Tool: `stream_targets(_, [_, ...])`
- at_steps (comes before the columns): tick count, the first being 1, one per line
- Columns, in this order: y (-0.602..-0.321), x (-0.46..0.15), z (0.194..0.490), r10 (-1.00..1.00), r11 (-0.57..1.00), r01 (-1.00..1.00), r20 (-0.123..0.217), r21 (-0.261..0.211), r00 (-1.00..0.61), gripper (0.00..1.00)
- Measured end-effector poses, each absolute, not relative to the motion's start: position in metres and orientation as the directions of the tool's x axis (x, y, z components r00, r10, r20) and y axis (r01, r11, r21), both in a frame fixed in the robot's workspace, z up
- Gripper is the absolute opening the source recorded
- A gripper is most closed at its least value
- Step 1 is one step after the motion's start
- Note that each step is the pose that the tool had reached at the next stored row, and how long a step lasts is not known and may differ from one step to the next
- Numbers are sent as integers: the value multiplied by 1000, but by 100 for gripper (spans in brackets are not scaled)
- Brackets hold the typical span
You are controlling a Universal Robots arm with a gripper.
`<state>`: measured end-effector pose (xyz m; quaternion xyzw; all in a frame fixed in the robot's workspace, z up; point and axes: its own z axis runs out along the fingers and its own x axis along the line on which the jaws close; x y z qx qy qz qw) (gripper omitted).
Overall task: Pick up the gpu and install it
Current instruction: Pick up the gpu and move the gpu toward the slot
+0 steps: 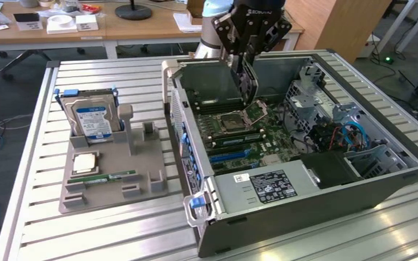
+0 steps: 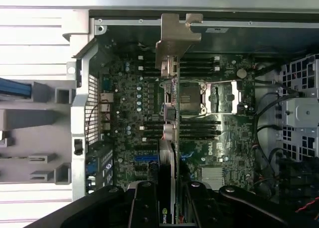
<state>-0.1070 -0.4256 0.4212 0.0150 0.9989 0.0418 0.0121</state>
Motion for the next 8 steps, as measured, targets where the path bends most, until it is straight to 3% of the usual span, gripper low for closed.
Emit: stream_targets(8, [-426,-79,421,31,996,29,-23,86,-999,26])
